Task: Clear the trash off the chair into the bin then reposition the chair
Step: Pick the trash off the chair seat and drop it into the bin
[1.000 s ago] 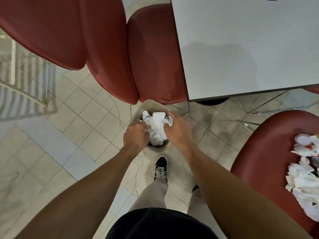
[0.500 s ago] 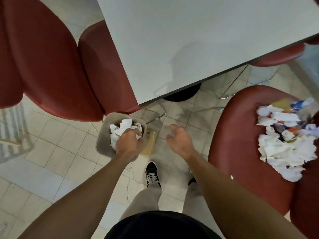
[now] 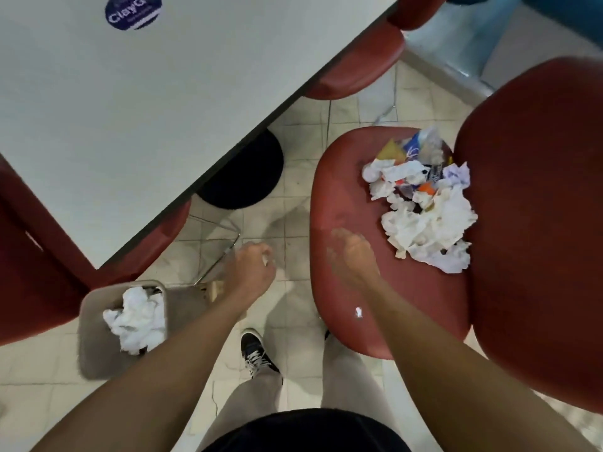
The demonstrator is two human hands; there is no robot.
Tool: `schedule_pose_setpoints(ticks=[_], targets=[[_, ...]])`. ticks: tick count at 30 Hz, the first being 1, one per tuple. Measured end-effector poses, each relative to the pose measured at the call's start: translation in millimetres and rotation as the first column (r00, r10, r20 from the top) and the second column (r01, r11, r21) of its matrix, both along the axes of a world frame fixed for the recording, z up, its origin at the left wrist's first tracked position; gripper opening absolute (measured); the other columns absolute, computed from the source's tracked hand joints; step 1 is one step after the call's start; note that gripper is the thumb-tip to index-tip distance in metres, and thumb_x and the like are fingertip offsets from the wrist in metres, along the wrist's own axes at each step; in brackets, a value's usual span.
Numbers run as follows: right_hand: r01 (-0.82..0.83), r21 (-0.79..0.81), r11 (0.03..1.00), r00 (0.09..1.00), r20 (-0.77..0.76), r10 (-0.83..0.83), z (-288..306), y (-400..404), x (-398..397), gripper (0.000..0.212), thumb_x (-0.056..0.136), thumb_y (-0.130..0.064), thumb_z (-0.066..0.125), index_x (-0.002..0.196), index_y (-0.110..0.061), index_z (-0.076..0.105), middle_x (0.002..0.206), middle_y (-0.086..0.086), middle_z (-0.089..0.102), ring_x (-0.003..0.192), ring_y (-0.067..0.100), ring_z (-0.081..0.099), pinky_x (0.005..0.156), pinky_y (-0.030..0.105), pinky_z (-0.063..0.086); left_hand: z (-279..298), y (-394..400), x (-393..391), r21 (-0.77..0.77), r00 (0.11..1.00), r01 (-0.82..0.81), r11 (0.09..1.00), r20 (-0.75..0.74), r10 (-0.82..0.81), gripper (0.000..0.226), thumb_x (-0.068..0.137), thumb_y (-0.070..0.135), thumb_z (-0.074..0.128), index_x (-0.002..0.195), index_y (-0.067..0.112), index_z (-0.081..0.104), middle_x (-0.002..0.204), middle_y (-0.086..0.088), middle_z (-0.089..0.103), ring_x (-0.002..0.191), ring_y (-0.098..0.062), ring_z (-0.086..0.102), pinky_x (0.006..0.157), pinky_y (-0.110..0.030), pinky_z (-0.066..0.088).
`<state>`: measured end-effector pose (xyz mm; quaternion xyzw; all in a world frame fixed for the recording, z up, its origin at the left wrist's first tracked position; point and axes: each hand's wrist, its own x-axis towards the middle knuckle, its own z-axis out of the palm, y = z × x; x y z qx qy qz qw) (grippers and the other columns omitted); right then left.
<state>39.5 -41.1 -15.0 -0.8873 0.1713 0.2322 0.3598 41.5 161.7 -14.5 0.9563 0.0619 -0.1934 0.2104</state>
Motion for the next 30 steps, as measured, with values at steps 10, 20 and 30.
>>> schedule_pose_setpoints(ticks=[10, 20, 30], targets=[[0.317, -0.018, 0.948, 0.946, -0.062, -0.318, -35, -151, -11, 0.045, 0.089, -0.018, 0.055, 0.134, -0.021, 0.050, 0.126, 0.007, 0.050, 0.107, 0.021, 0.056, 0.083, 0.024, 0.040, -27, -163, 44, -0.056, 0.956, 0.291, 0.955, -0.025, -0.292, 0.014, 0.085, 0.025, 0.063, 0.098, 0.029, 0.065, 0.102, 0.007, 0.060, 0.093, -0.015, 0.060, 0.076, -0.026, 0.042], [0.357, 0.028, 0.934, 0.929, -0.113, -0.351, -113, -205, 4, 0.059, 0.083, -0.020, 0.063, 0.138, -0.025, 0.043, 0.137, -0.002, 0.042, 0.117, 0.018, 0.052, 0.094, 0.033, 0.046, -102, -265, 94, -0.079, 0.897, 0.422, 0.903, -0.103, -0.429, 0.033, 0.084, 0.015, 0.062, 0.114, 0.026, 0.062, 0.115, 0.002, 0.059, 0.109, -0.021, 0.056, 0.087, -0.040, 0.049], [0.162, -0.124, 0.979, 0.986, -0.011, -0.164, -158, -194, 27, 0.091, 0.081, -0.011, 0.067, 0.150, -0.036, 0.013, 0.158, -0.001, 0.002, 0.131, 0.025, 0.038, 0.080, 0.038, 0.050, -167, -292, 109, -0.170, 0.804, 0.543, 0.822, -0.179, -0.568, 0.061, 0.083, 0.003, 0.053, 0.136, 0.032, 0.047, 0.147, -0.004, 0.033, 0.126, -0.029, 0.046, 0.094, -0.044, 0.048]])
